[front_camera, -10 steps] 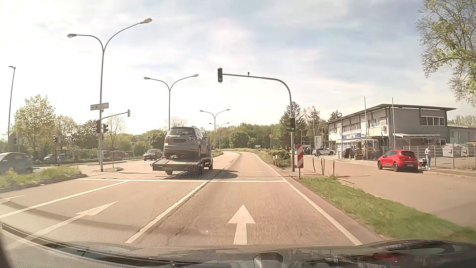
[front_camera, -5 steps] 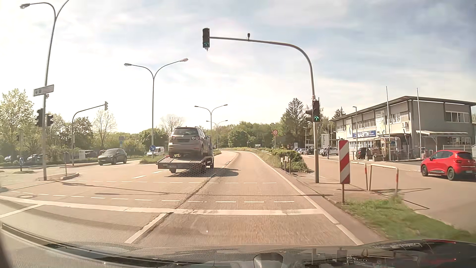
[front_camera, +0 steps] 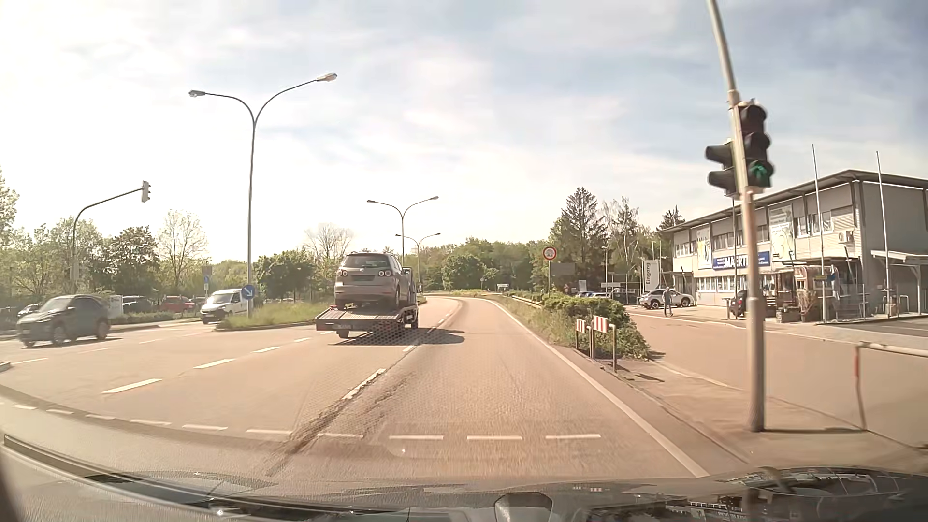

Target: Follow the waypoints while adhering to traffic rules and regulations

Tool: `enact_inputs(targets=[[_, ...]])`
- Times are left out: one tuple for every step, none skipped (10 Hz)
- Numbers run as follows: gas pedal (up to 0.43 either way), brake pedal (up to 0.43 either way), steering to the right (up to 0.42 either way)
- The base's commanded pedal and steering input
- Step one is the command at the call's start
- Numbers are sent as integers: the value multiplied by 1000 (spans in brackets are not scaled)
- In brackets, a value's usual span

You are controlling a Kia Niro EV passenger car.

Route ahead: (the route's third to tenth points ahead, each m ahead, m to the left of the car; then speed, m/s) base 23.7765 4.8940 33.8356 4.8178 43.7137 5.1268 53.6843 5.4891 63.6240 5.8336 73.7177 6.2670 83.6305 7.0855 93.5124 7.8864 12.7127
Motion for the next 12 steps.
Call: enact_inputs(targets=[[67,0,-1],[67,0,-1],[67,0,-2],[67,0,-1],[67,0,-2],[67,0,-2],[67,0,-2],[67,0,-2],[67,0,-2],[79,0,-2],[79,0,-2],[79,0,-2]])
